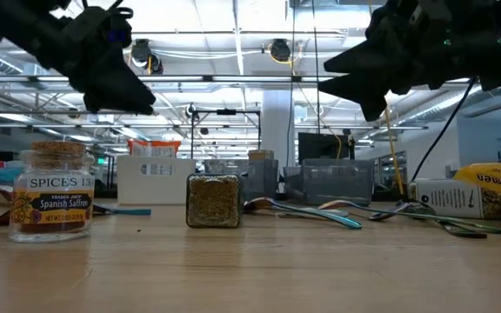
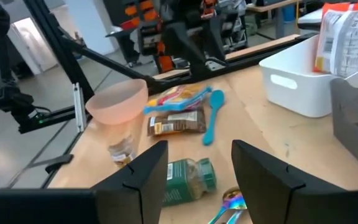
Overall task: Pick & Place Food Item
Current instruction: Put the blue noodle pack into the white bin
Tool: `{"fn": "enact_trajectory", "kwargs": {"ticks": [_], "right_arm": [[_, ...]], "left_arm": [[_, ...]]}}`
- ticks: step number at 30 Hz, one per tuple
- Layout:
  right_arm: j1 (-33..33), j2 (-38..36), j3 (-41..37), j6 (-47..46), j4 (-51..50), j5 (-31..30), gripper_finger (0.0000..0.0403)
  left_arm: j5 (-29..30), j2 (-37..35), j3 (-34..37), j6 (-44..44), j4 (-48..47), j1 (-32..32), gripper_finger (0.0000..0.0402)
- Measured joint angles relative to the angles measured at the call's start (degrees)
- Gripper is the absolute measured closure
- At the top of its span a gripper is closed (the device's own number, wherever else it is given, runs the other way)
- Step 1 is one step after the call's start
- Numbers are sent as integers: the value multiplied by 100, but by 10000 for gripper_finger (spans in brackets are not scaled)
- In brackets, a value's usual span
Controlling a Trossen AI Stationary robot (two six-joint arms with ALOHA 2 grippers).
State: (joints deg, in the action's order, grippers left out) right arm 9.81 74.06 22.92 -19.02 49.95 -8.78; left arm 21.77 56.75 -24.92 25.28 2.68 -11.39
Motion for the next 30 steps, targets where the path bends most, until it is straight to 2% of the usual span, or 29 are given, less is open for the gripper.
{"fn": "enact_trajectory", "kwargs": {"ticks": [6, 13, 16, 19, 22, 25, 30], "right_arm": [[6, 0, 0, -47, 91, 162, 232], [6, 0, 0, 437, 192, 827, 232], [8, 0, 0, 786, 200, 1092, 232], [6, 0, 0, 984, 212, 1350, 232], [6, 0, 0, 1072, 200, 1639, 232], [6, 0, 0, 1075, 157, 1950, 231], [8, 0, 2, 1099, -63, 2269, 221]], "left_arm": [[-78, 870, 467, 181, 2066, -391, 231], [-78, 2111, 461, -226, 4342, -991, 231], [-75, 2526, 203, -382, 4719, -1225, 231], [-7, 2818, -201, -395, 4558, -1427, 231], [269, 3007, -694, -381, 3940, -1597, 231], [515, 3029, -1252, -184, 2874, -1718, 231], [664, 3030, -2097, 639, 1041, -1876, 231]]}}
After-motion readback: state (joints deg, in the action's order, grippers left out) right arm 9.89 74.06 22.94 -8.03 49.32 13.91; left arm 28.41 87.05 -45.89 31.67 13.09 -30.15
